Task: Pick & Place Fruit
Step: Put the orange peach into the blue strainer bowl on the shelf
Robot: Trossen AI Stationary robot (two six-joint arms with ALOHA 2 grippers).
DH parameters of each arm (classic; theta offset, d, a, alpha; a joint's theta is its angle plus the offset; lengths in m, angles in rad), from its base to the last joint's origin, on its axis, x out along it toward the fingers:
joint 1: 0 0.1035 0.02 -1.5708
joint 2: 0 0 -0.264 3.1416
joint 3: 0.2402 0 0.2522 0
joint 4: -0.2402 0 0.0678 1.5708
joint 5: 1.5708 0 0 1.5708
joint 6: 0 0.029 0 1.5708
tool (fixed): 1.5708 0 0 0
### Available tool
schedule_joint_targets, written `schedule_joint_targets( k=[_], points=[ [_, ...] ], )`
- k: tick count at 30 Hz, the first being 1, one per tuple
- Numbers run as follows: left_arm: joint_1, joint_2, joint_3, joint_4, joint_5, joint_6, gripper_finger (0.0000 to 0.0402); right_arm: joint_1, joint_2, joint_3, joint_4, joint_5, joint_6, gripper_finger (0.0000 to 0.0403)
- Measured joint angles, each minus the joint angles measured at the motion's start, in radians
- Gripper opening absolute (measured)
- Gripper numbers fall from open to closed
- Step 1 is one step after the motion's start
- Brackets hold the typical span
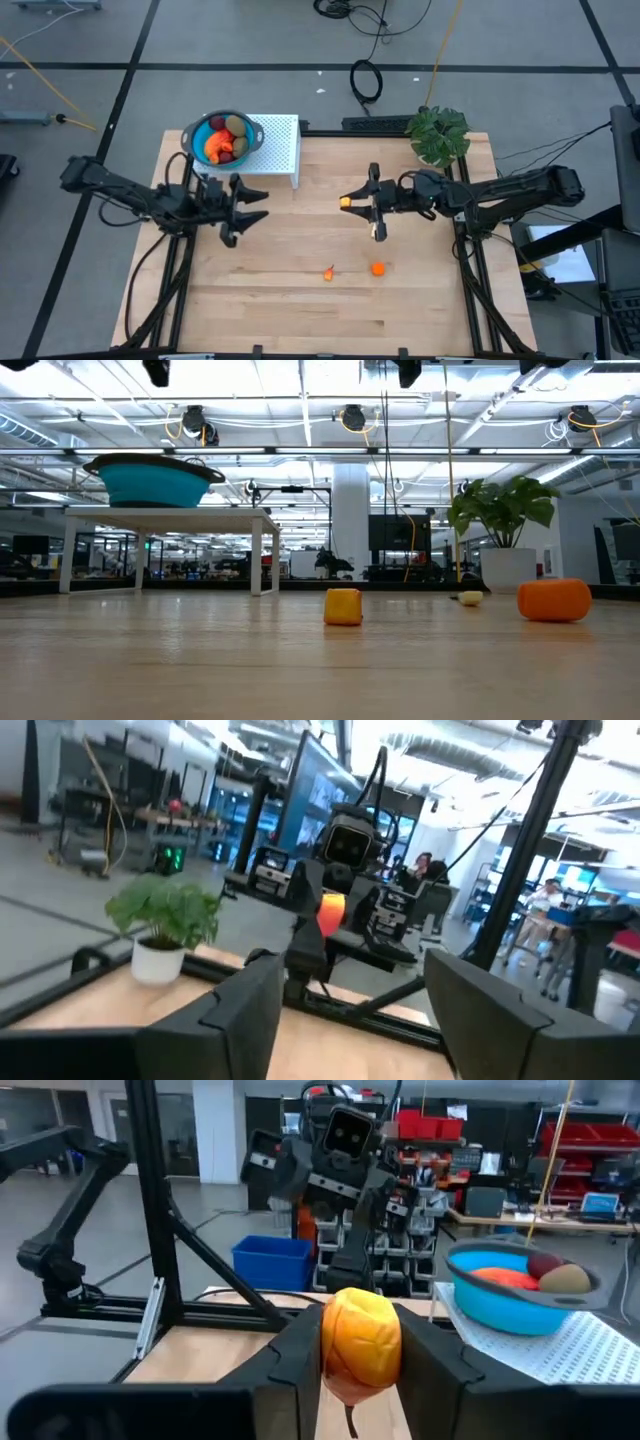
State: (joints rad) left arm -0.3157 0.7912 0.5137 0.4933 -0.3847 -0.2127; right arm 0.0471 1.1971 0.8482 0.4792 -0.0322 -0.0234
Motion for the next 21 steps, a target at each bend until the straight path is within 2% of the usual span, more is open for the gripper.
schedule_joint_targets(
  k=[4, 12, 16, 21],
  points=[
    [0.000, 0.107, 0.019, 0.114, 0.000, 0.115, 0.0250, 0.000, 0.003, 0.000, 0.007, -0.046, 0.010, 0.0095],
    [-0.001, 0.320, 0.215, 0.095, -0.058, 0.394, 0.0242, 0.000, 0.002, 0.000, 0.011, -0.171, 0.066, 0.0095],
    [0.003, 0.410, 0.339, -0.009, -0.061, 0.495, 0.0237, -0.015, 0.002, 0.000, 0.007, -0.280, 0.133, 0.0095],
    [0.003, 0.511, 0.498, -0.219, -0.061, 0.507, 0.0235, -0.049, 0.002, 0.000, -0.006, -0.432, 0.274, 0.0096]
  ],
)
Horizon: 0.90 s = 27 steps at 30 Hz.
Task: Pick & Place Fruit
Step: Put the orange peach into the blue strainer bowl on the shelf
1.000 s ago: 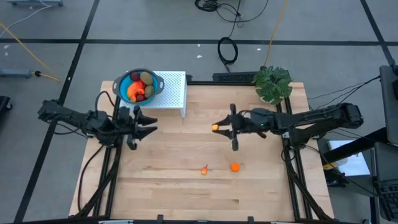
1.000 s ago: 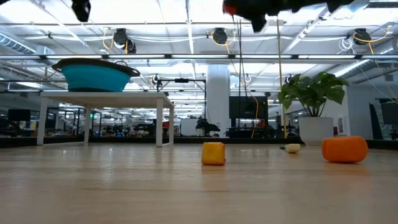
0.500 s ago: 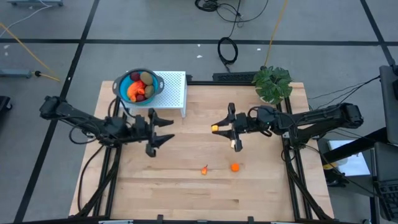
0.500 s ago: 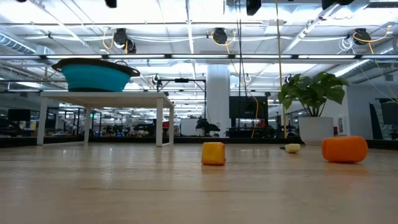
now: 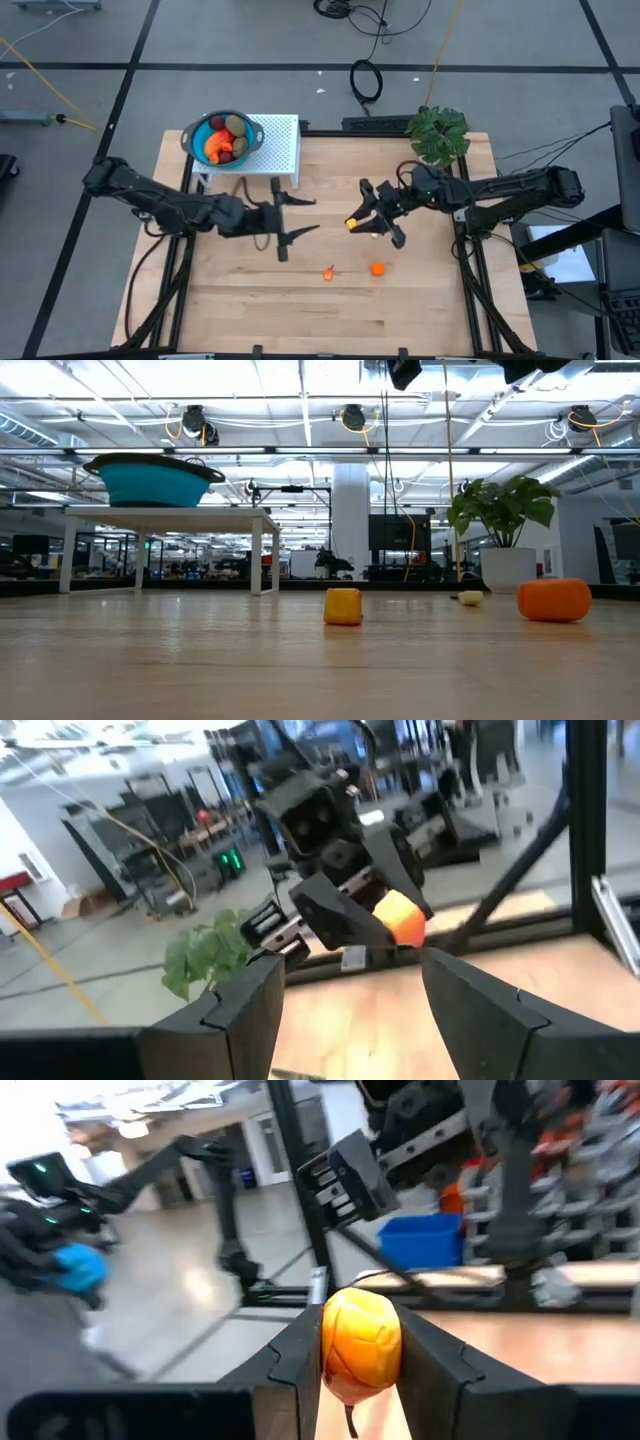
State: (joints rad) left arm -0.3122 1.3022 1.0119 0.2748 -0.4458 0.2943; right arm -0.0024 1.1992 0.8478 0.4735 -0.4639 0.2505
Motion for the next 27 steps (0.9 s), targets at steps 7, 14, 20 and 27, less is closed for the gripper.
schedule_joint_targets(
  k=[7, 14, 20, 27],
  points=[
    [0.010, 0.118, 0.199, -0.226, 0.064, 0.000, 0.0234, -0.031, 0.000, 0.000, -0.077, -0.142, 0.123, 0.0096],
    [0.042, 0.206, 0.309, -0.302, 0.186, -0.006, 0.0234, -0.031, 0.007, -0.001, -0.128, -0.220, 0.149, 0.0096],
    [0.045, 0.260, 0.342, -0.299, 0.256, -0.002, 0.0234, -0.031, 0.025, -0.002, -0.140, -0.255, 0.160, 0.0096],
    [0.042, 0.319, 0.362, -0.265, 0.325, -0.007, 0.0234, -0.034, 0.066, -0.001, -0.131, -0.301, 0.179, 0.0096]
  ],
)
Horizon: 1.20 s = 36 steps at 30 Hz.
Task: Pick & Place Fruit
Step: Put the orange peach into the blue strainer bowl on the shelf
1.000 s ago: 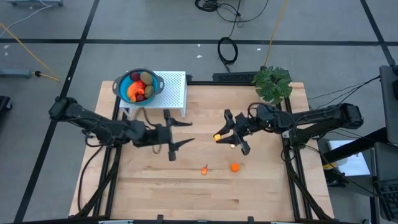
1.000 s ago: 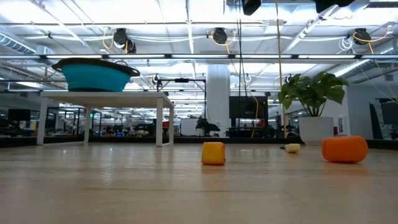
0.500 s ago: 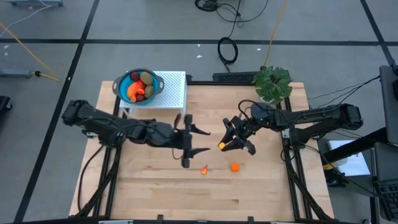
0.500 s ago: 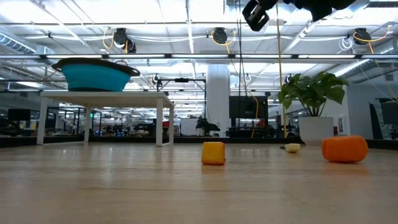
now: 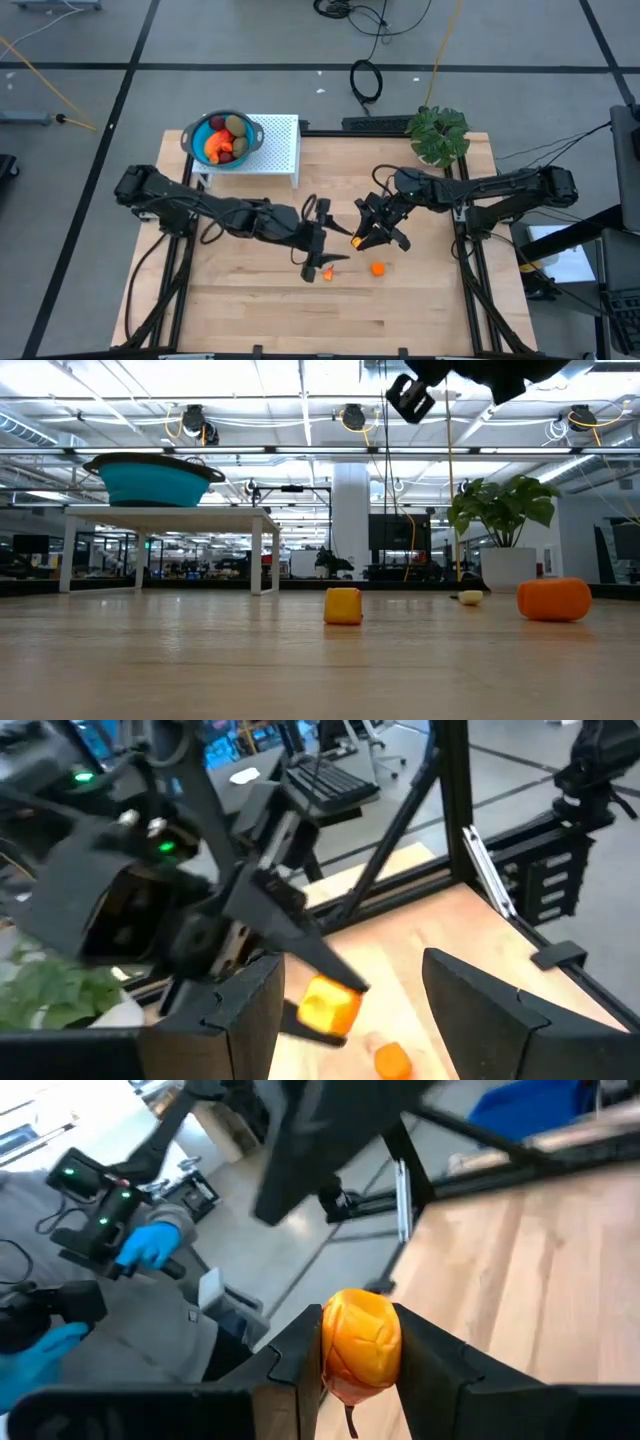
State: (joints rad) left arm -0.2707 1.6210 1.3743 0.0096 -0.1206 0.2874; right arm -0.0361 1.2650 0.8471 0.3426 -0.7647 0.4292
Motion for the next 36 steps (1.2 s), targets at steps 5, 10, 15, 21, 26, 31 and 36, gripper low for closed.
schedule_joint_targets(
  k=[5, 10, 15, 21, 26, 31, 36],
  points=[
    [0.003, 0.035, 0.000, 0.035, 0.023, -0.020, 0.0234, -0.002, 0.043, 0.000, 0.040, -0.053, 0.033, 0.0096],
    [0.003, 0.046, 0.000, 0.036, 0.034, -0.039, 0.0234, -0.002, 0.064, 0.000, 0.059, -0.057, 0.042, 0.0096],
    [0.003, 0.045, 0.000, 0.052, 0.036, -0.048, 0.0234, -0.002, 0.064, 0.000, 0.105, -0.057, 0.066, 0.0096],
    [0.003, 0.056, -0.002, 0.045, 0.043, -0.059, 0.0234, -0.002, 0.064, 0.000, 0.154, -0.078, 0.115, 0.0096],
    [0.004, 0.071, -0.001, 0.048, 0.049, -0.062, 0.0234, 0.011, 0.065, 0.000, 0.159, -0.079, 0.139, 0.0096],
    [0.012, 0.069, -0.001, 0.054, 0.052, -0.060, 0.0234, 0.019, 0.064, 0.000, 0.164, -0.074, 0.156, 0.0096],
    [0.015, 0.069, -0.001, 0.070, 0.052, -0.057, 0.0234, 0.020, 0.064, 0.000, 0.163, -0.048, 0.184, 0.0096]
  ],
)
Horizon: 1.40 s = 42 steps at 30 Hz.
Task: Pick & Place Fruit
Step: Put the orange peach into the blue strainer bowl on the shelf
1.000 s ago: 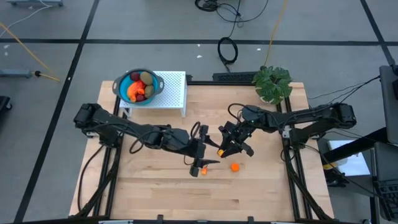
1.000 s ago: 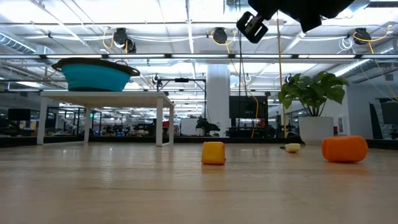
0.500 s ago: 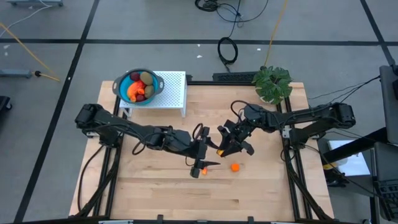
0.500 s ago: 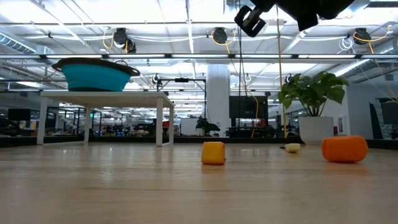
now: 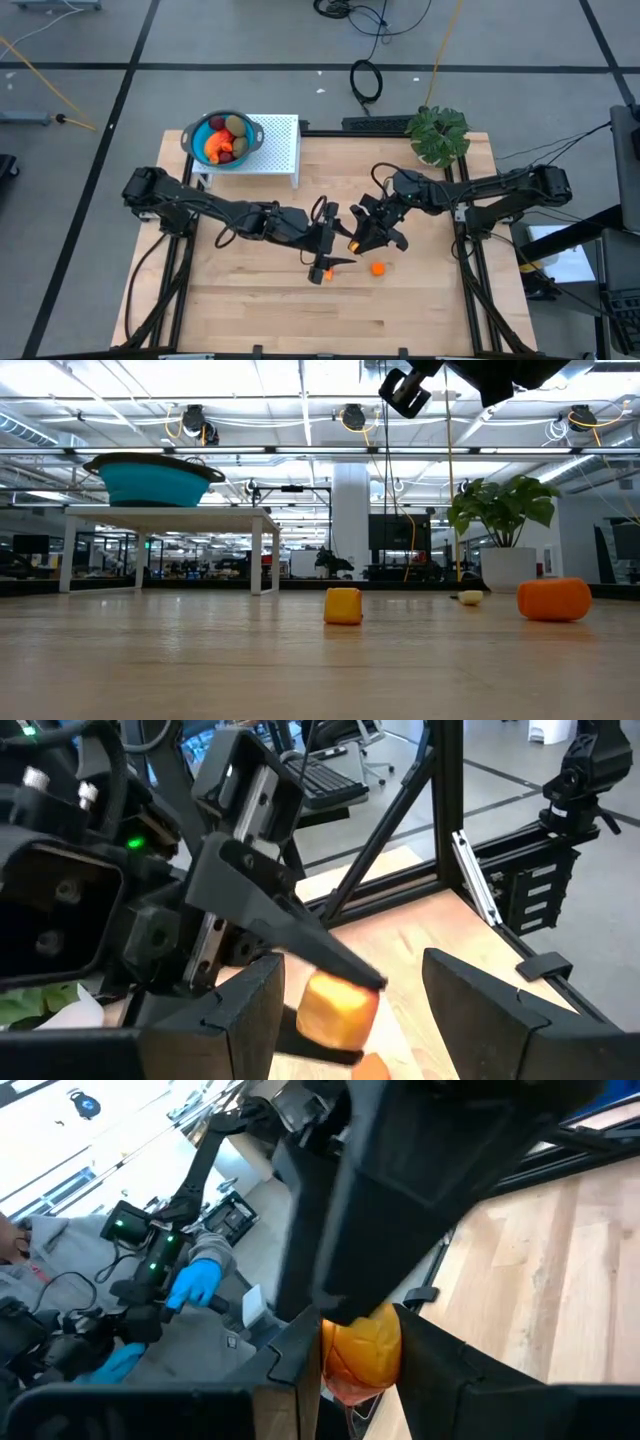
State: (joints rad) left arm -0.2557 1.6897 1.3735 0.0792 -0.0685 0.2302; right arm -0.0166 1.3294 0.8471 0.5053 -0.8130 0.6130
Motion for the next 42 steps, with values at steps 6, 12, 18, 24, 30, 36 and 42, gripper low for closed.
schedule_joint_targets(
  k=[6, 12, 18, 24, 30, 36, 42],
  points=[
    [0.000, 0.000, 0.000, 0.001, 0.006, 0.001, 0.0234, -0.001, 0.000, 0.000, 0.000, 0.006, -0.001, 0.0096],
    [0.000, 0.000, 0.000, 0.000, 0.008, 0.002, 0.0234, -0.001, 0.000, 0.000, 0.000, 0.006, 0.001, 0.0096],
    [0.000, 0.000, 0.000, 0.000, 0.010, 0.003, 0.0234, -0.001, 0.000, 0.000, 0.004, 0.007, 0.008, 0.0096],
    [0.000, 0.000, 0.000, 0.000, 0.012, 0.009, 0.0208, -0.001, 0.000, 0.000, 0.004, 0.007, 0.008, 0.0096],
    [0.010, 0.000, 0.000, 0.000, 0.021, 0.003, 0.0141, -0.001, 0.000, 0.000, 0.004, 0.027, 0.008, 0.0096],
    [0.010, 0.000, 0.000, 0.000, 0.032, 0.008, 0.0104, -0.001, 0.000, 0.000, 0.003, 0.023, 0.007, 0.0096],
    [0.016, -0.001, 0.000, -0.032, 0.069, 0.015, 0.0101, -0.002, 0.001, 0.000, 0.003, 0.006, 0.008, 0.0096]
  ],
)
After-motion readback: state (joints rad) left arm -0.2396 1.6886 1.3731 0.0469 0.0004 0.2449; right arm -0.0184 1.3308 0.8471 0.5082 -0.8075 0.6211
